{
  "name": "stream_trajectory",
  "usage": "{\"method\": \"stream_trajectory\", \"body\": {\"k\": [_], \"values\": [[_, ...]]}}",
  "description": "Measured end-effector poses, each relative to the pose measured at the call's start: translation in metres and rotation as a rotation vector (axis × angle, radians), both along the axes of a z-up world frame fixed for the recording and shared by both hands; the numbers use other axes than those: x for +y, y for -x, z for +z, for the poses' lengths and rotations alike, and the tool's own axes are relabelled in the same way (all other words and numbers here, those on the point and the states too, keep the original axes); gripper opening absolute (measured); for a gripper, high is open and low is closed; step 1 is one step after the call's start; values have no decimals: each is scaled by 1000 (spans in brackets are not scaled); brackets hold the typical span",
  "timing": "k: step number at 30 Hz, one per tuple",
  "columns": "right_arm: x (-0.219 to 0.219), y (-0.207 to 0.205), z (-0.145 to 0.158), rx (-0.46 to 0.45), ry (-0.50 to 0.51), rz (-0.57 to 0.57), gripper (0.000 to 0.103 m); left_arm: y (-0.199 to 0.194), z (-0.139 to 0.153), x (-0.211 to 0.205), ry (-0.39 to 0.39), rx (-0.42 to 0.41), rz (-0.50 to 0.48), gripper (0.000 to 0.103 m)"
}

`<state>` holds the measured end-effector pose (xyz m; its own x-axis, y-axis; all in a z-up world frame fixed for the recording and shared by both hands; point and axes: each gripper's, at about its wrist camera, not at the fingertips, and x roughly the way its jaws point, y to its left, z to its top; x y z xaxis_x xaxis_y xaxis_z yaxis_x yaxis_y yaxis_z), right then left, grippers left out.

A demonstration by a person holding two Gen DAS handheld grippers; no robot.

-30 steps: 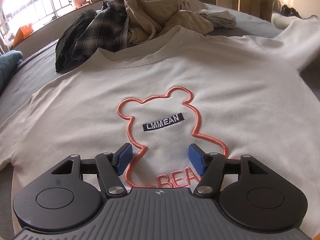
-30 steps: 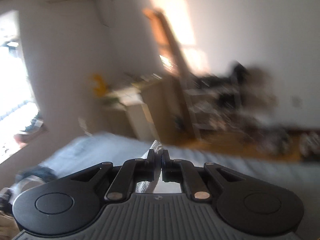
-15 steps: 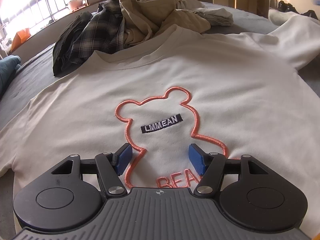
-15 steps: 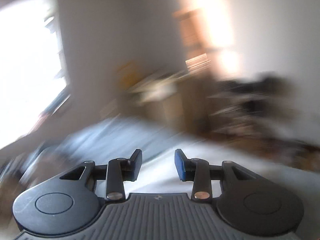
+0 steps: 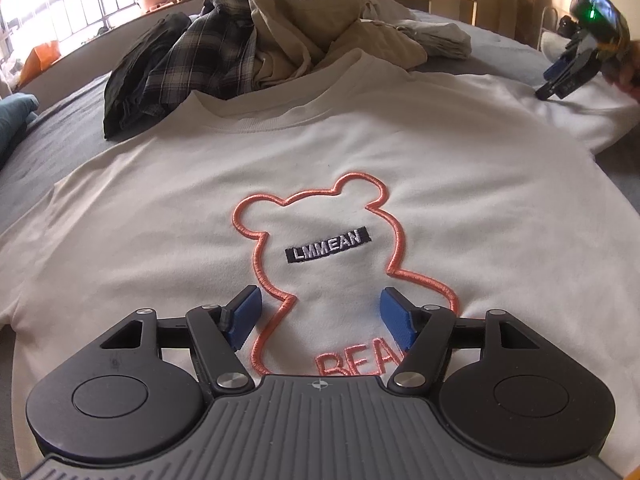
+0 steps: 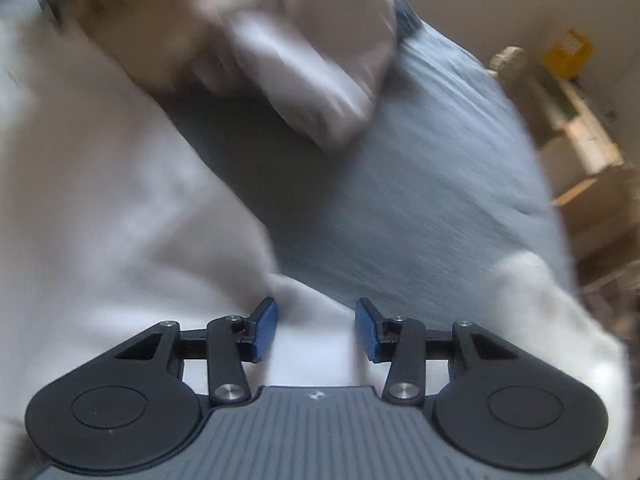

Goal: Fold clothes

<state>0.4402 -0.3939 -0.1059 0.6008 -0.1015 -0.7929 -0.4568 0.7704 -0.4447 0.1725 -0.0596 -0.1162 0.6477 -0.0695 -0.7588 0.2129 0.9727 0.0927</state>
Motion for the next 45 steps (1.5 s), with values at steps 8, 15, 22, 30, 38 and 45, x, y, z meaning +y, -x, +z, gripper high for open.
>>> {"method": "stream_trajectory", "body": {"k": [8, 15, 22, 30, 38, 45], "values": [[-21, 0, 32, -37, -244, -84, 45, -1, -1, 4, 13, -2, -10, 69], [-22, -21, 1, -82, -279, -340, 45, -2, -3, 2, 6, -11, -5, 70], [-63, 25, 53, -170, -590, -487, 42, -4, -3, 3, 16, -20, 5, 70], [-90, 174, 47, -163, -823, -543, 42, -3, 2, 0, 17, -32, -6, 70], [-221, 207, 86, -450, -1002, -945, 51, 12, 17, -28, 0, -78, -121, 70], [-290, 199, 67, -453, -1234, -1198, 51, 27, 16, -47, -24, -63, -179, 70]]}}
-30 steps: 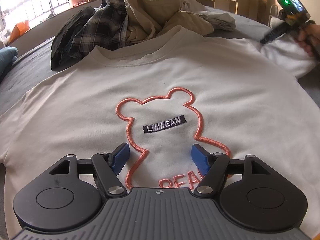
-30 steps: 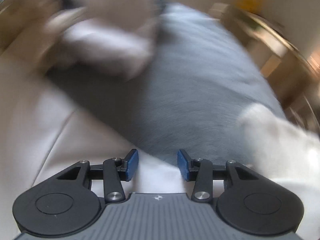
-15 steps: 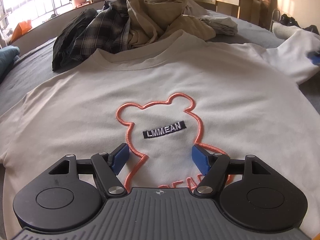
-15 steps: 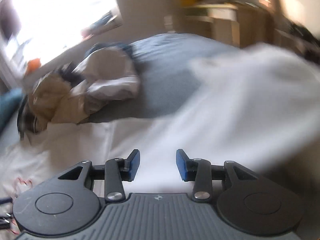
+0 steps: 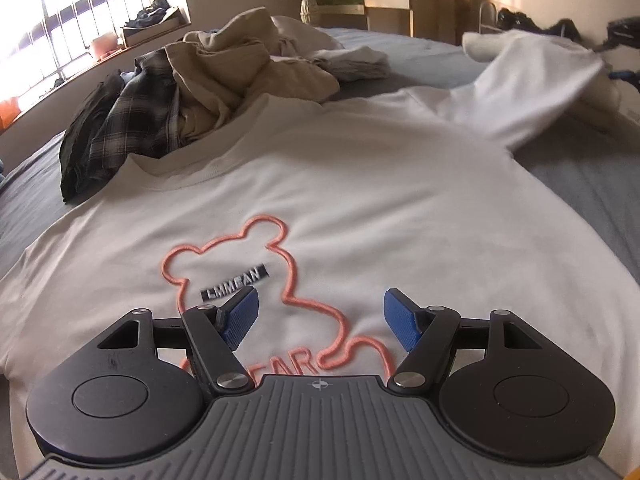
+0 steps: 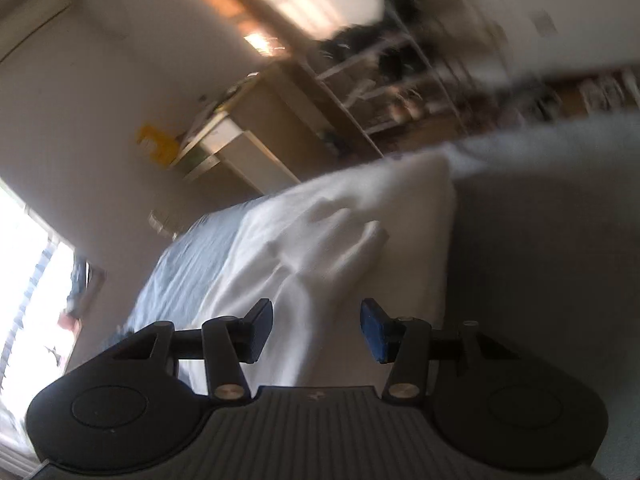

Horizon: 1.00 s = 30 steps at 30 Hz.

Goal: Fold clothes

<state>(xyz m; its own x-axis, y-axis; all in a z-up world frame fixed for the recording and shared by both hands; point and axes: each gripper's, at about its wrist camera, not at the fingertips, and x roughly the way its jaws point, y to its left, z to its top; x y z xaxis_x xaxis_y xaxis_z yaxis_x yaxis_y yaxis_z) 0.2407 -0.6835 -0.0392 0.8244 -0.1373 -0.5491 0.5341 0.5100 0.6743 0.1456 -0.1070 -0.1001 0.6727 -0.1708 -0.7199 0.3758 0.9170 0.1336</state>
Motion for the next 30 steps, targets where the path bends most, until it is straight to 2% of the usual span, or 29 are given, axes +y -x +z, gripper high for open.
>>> {"method": "stream_trajectory", "body": {"k": [3, 6, 10, 12, 14, 16, 18, 23, 25, 30], "values": [[-8, -6, -7, -17, -57, -37, 51, 4, -2, -3, -11, 13, -12, 70], [-12, -7, -6, -39, -64, -48, 46, 3, 1, -11, -30, -9, -48, 70], [-20, -10, -8, -38, -65, -45, 38, -21, 8, -40, -21, -36, -110, 70], [-23, -13, -12, -32, -79, -57, 32, -42, 9, -66, -5, -43, -158, 69], [-22, -14, -11, -42, -66, -58, 14, -60, 9, -96, 1, -71, -199, 69], [-19, -13, -6, -60, -25, -51, 8, -76, 6, -126, 17, -97, -241, 69], [-11, -11, 5, -91, 32, -36, 7, -89, -3, -150, 12, -101, -256, 68], [23, -10, 42, -220, 133, 88, 6, -103, -41, -178, -37, -38, -244, 66], [42, -13, 60, -276, 164, 161, 6, -100, -45, -176, -26, -56, -243, 66], [98, -28, 99, -398, 198, 327, 6, -106, -47, -167, 32, -19, -224, 67]]}}
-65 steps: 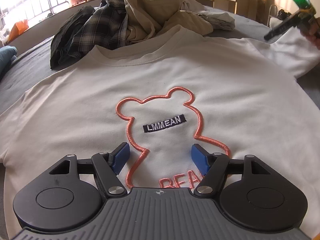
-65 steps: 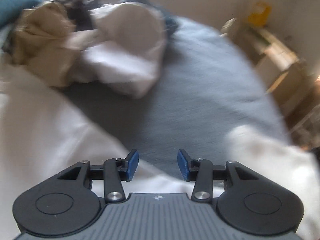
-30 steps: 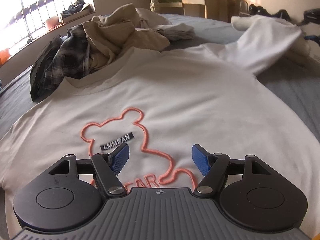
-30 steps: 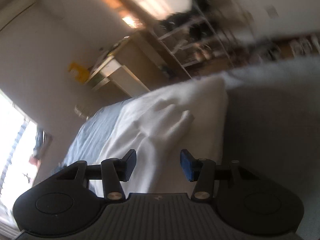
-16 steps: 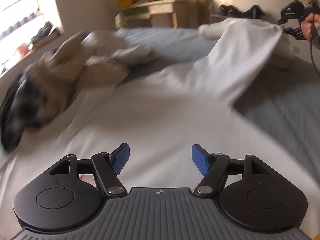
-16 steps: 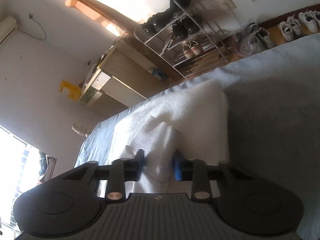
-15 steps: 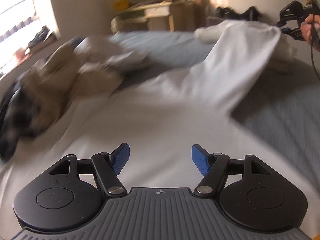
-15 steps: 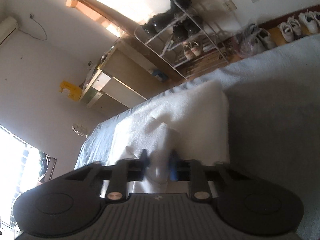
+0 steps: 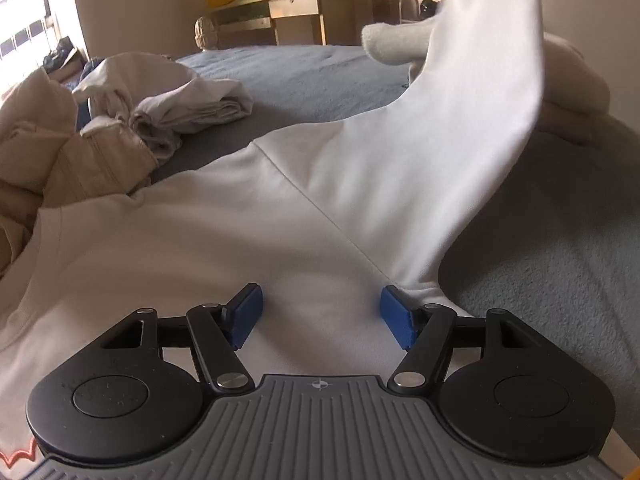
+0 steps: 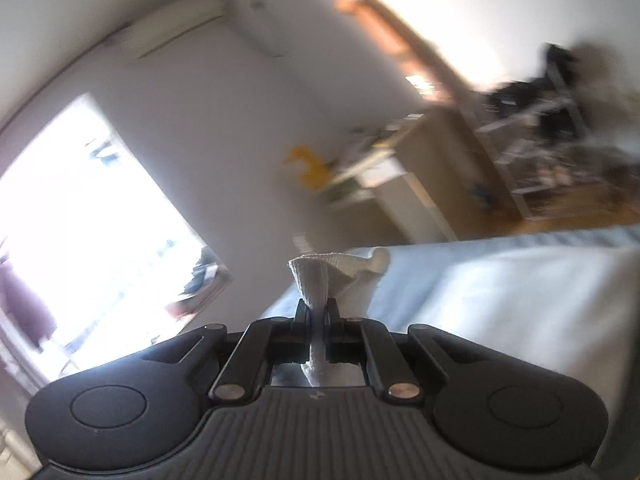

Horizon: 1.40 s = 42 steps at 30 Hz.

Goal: Fold clothes

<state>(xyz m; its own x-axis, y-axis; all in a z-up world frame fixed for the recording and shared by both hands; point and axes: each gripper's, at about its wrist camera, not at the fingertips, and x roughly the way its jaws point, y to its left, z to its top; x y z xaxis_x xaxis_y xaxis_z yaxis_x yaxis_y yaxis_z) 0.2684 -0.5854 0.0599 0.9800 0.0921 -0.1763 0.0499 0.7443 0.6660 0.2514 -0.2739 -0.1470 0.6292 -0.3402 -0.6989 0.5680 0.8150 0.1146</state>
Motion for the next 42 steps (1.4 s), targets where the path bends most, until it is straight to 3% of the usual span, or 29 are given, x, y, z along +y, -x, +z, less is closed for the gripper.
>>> {"method": "stream_trajectory", "body": {"k": [6, 11, 15, 18, 21, 23, 27, 31, 34, 36, 38, 39, 40, 41, 42], "values": [[57, -18, 27, -56, -24, 152, 6, 3, 0, -2, -4, -7, 11, 67], [106, -27, 42, -69, -23, 252, 6, -4, 13, 15, 51, 43, 21, 69], [152, -28, 46, -72, -25, 325, 6, 0, 43, 66, 83, 87, 93, 69], [190, -25, 43, -81, -44, 385, 6, 15, 67, 120, 43, 62, 121, 69], [233, -22, 35, -77, -79, 455, 6, 33, 87, 182, 12, 78, 220, 69], [264, -19, 24, -62, -90, 499, 6, 46, 100, 229, 51, 111, 317, 69], [332, -21, -18, 27, -49, 580, 6, 77, 115, 314, 225, 156, 514, 69], [411, -13, -80, 142, 139, 669, 6, 99, 103, 359, 370, 177, 631, 69], [463, -5, -134, 301, 289, 767, 8, 98, 86, 366, 429, 213, 647, 69], [487, -2, -162, 426, 355, 823, 12, 95, 79, 369, 448, 233, 655, 69], [490, 7, -169, 456, 361, 829, 18, 95, 80, 372, 441, 228, 655, 69], [484, 13, -166, 448, 332, 829, 24, 94, 88, 377, 432, 198, 656, 69], [475, 18, -160, 434, 289, 829, 45, 94, 99, 384, 422, 165, 657, 69], [465, 23, -154, 419, 245, 829, 55, 94, 113, 395, 413, 123, 659, 69], [454, 29, -148, 403, 201, 823, 56, 92, 129, 410, 391, 69, 669, 69]]}}
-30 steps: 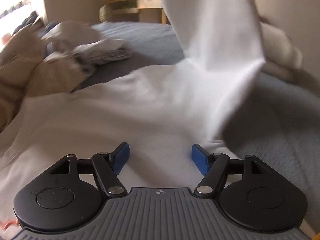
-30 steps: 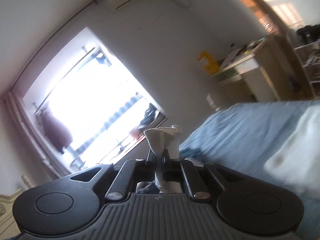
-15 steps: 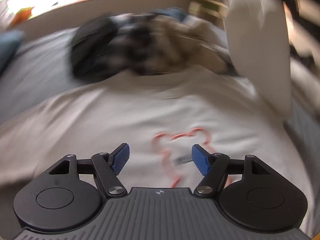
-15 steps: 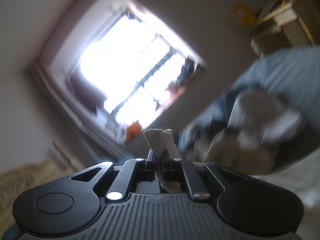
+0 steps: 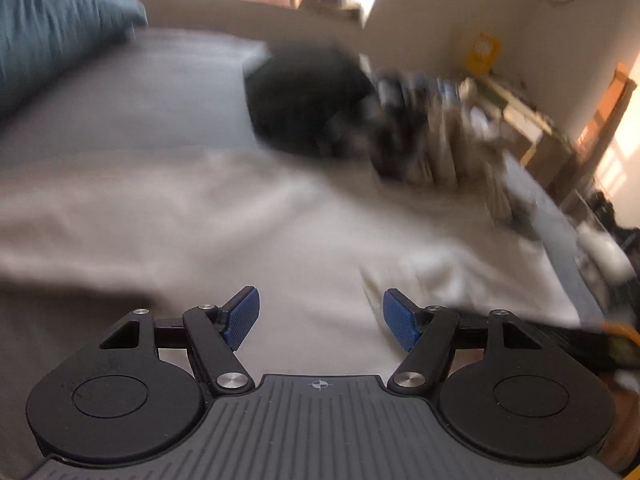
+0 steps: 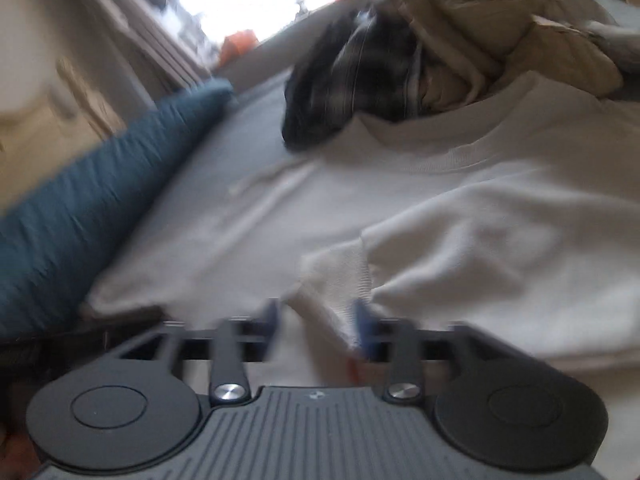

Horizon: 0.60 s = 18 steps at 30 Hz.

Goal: Fold clothes
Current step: 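Close the left tool on the sleeve cuff while the right tool releases it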

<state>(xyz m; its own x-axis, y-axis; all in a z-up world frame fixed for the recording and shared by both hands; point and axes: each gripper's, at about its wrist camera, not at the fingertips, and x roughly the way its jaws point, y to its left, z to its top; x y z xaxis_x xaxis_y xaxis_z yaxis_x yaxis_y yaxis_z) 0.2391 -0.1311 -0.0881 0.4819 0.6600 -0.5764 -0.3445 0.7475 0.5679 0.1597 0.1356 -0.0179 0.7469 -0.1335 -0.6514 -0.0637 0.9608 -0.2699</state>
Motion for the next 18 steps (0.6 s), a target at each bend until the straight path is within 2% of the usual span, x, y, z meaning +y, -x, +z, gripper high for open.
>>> {"method": "stream_trajectory", "body": {"k": [2, 5, 8, 11, 15, 18], "values": [[-26, 10, 10, 3, -54, -46, 56, -5, 33, 23, -145, -61, 52, 69], [-65, 23, 5, 52, -79, -183, 56, -17, 62, 48, -389, -93, 98, 70], [-102, 31, -20, 176, -169, -326, 56, -30, 49, 58, -321, 5, 76, 70], [-121, 34, -44, 268, -237, -421, 52, -32, 4, 37, -124, 89, 29, 70], [-127, 34, -52, 298, -284, -451, 50, -40, -52, -3, 95, 134, 12, 69], [-132, 32, -54, 310, -298, -468, 47, -58, -71, -22, 216, 170, 19, 64]]}}
